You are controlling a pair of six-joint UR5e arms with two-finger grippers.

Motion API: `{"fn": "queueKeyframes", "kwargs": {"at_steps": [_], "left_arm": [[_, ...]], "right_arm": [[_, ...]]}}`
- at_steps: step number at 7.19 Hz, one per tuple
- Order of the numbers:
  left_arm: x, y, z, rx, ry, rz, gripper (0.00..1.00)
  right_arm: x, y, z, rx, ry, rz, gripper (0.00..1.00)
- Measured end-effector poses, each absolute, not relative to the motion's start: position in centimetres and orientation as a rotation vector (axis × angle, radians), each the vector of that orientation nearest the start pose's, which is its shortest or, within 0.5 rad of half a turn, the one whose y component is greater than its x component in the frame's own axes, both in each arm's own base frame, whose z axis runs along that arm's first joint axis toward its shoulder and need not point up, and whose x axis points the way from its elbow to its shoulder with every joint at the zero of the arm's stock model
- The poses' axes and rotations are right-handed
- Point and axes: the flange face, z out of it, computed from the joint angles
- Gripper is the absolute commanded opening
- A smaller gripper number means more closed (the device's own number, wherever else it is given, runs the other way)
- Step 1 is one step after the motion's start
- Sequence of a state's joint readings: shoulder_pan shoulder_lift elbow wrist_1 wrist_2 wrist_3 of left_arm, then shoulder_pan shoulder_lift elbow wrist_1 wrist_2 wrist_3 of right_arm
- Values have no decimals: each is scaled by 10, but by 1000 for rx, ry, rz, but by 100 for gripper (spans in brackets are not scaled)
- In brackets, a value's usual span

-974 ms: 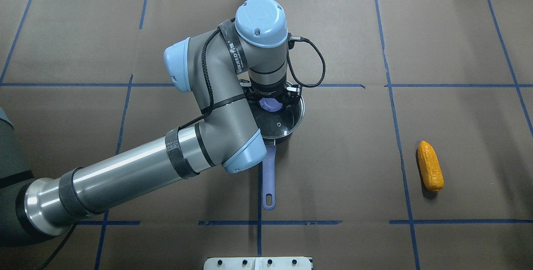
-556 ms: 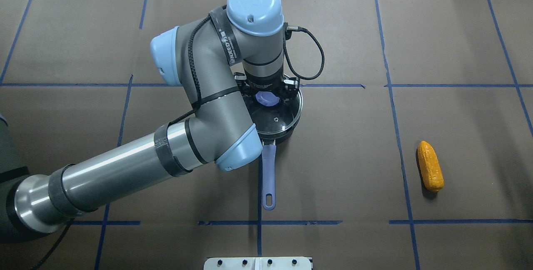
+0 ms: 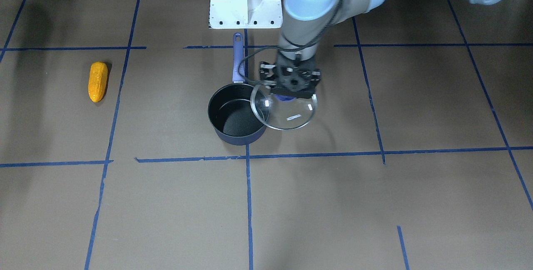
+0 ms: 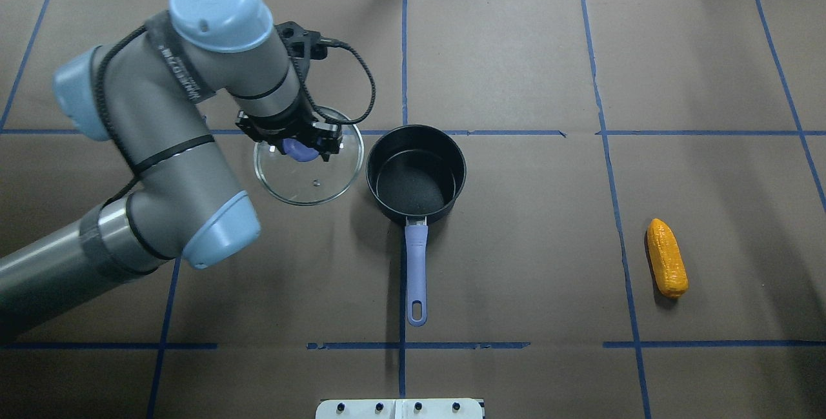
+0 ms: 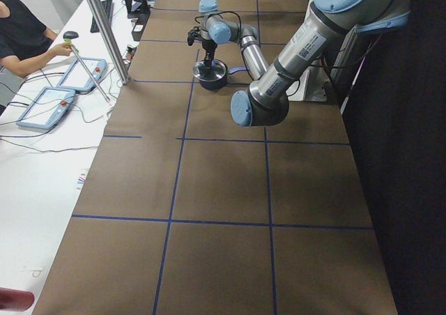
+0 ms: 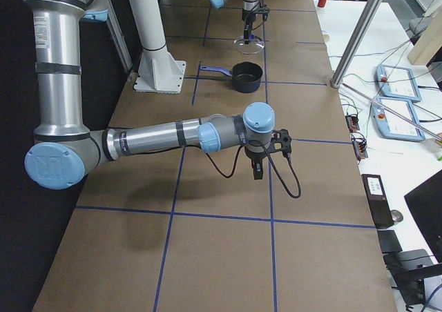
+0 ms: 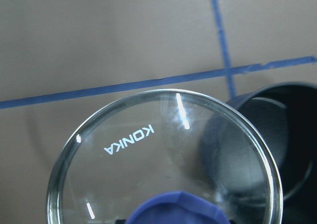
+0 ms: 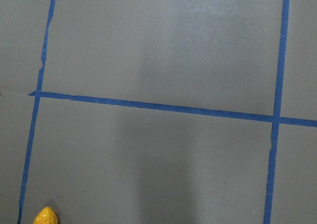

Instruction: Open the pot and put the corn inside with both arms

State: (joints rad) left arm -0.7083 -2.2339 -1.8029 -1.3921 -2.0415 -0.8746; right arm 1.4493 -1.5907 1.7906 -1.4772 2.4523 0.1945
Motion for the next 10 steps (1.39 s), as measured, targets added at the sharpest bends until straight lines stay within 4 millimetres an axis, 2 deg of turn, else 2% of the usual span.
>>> {"fn": "queueKeyframes", "kwargs": {"at_steps": [2,4,6,10], "left_arm": [[411,-475,227,97,799,168,13],[409,-470,267,93,800,167,13],[419,-471,301,95,809,170,13],[449,-472,328,87,850,142,13]], "right_arm": [[-10,-493,536,125,-907,-51,100],[-24,-491,523,108,-914,-33,100],[-44,-488,507,90,-911,-15,100],[-103,-486,460,66,-883,40,100]]}}
